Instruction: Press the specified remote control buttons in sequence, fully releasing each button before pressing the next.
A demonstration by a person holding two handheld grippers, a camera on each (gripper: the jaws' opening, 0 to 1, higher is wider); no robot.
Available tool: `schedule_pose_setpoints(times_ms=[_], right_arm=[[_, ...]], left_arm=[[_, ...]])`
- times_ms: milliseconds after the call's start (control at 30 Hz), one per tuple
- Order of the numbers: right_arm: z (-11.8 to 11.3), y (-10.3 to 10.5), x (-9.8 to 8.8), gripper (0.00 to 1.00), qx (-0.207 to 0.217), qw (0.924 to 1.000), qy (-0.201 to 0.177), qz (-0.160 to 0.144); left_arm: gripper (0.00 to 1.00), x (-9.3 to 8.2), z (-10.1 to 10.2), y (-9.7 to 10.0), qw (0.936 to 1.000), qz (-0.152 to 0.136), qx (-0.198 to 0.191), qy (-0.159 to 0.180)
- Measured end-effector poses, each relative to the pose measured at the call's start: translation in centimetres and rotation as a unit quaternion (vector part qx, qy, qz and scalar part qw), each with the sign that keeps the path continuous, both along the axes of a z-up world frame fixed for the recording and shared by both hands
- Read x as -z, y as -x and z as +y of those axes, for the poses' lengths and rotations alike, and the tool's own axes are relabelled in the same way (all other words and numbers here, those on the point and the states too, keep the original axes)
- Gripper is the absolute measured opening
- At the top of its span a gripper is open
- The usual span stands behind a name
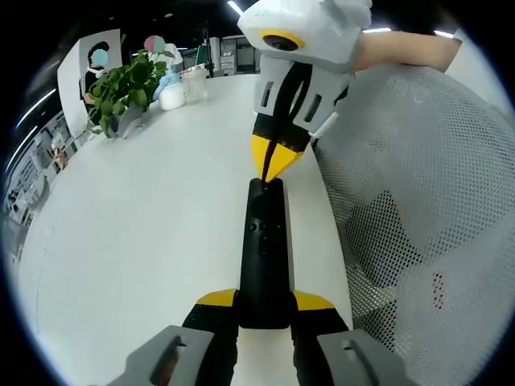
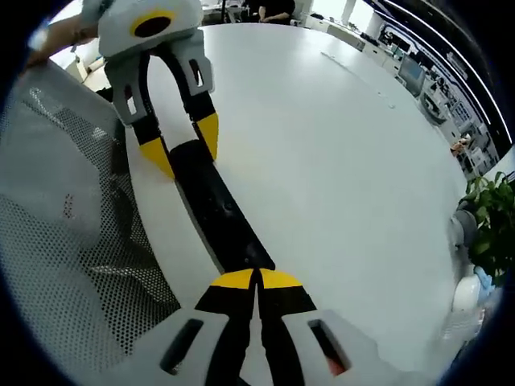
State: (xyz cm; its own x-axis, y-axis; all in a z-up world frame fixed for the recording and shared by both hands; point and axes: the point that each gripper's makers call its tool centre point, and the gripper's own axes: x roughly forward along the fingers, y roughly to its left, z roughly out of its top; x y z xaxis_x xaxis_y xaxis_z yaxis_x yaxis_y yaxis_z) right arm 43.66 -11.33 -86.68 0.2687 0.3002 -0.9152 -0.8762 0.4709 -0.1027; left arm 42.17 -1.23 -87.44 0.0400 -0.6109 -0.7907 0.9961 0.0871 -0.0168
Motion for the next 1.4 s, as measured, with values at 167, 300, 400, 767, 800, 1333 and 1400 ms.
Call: schedule_pose_setpoints(times_ms=[167,300,400,767,800,1333,1400], right_arm=[[-0.1,0.0,-0.1,0.00,0.033,0.9986,-0.027,0.030],[0.0,0.0,-0.1,0.00,0.026,0.9989,-0.025,0.029],[0.4,0.1,-0.2,0.00,0.015,0.9992,-0.028,0.026],[1.0,0.2,-0.1,0.00,0.003,0.9991,-0.035,0.024],[1.0,0.2,-0.1,0.00,0.004,0.9991,-0.035,0.024],[1.1,0.2,0.0,0.00,-0.012,0.9998,-0.014,0.004],[1.1,0.2,-0.1,0.00,-0.010,0.9998,-0.016,0.004]], left_arm=[[0.24,0.0,0.0,0.0,1.0000,0.000,-0.001,0.001],[0.24,-0.1,0.0,0.0,1.0000,0.000,0.000,0.002],[0.24,-0.1,0.0,0.0,1.0000,0.002,-0.001,0.003],[0.24,-0.1,0.0,0.0,1.0000,0.003,-0.001,0.004],[0.24,-0.1,0.0,0.0,1.0000,0.003,0.000,0.004],[0.24,-0.1,0.0,0.0,1.0000,0.000,0.003,-0.001],[0.24,-0.1,0.0,0.0,1.0000,0.000,0.003,-0.001]])
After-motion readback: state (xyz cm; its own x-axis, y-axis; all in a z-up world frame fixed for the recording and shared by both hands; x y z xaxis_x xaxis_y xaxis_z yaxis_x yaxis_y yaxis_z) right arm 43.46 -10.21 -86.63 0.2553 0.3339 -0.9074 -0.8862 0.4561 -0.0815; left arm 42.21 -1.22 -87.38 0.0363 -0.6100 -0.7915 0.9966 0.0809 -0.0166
